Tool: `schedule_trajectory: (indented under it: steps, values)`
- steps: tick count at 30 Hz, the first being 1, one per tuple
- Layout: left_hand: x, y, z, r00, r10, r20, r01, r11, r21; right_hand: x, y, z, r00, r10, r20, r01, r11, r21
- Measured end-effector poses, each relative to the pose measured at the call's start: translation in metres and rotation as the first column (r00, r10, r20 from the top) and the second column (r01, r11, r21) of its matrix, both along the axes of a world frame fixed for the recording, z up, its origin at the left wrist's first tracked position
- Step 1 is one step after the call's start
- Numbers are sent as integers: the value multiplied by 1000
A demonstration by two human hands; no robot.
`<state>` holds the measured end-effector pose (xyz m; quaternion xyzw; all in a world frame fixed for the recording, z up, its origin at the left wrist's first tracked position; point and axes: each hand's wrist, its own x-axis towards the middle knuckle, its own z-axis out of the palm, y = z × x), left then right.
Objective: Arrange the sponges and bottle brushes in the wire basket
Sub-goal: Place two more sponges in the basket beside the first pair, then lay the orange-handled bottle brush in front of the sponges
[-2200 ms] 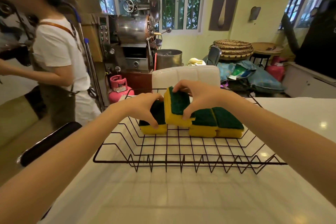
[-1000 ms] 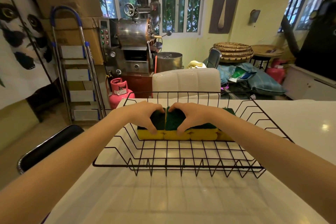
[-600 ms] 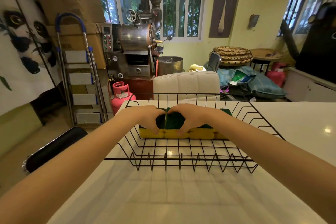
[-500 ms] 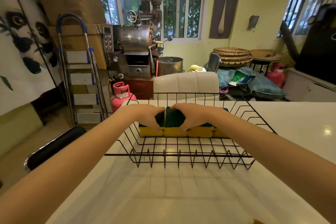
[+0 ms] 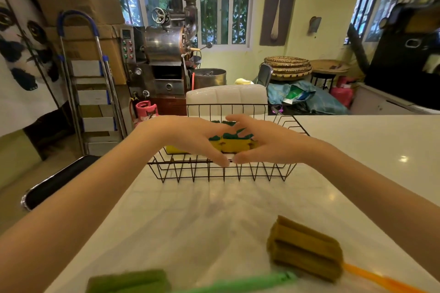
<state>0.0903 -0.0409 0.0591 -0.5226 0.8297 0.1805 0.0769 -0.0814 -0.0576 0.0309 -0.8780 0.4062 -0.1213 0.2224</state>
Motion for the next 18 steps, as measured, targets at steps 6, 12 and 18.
schedule_trajectory:
  steps: [6, 12, 18]
  values:
    - [-44, 45, -29, 972, -181, -151, 168, 981, -97, -57, 56, -21, 990, -77, 117, 87, 993, -76]
    - [-78, 60, -62, 946, -290, -147, 290, 957, -21, -113, 93, -51, 978, -194, 82, 192, 981, 27]
    - [-99, 61, -73, 912, -396, -102, 399, 917, 12, -148, 120, -65, 972, -226, -69, 235, 959, 161]
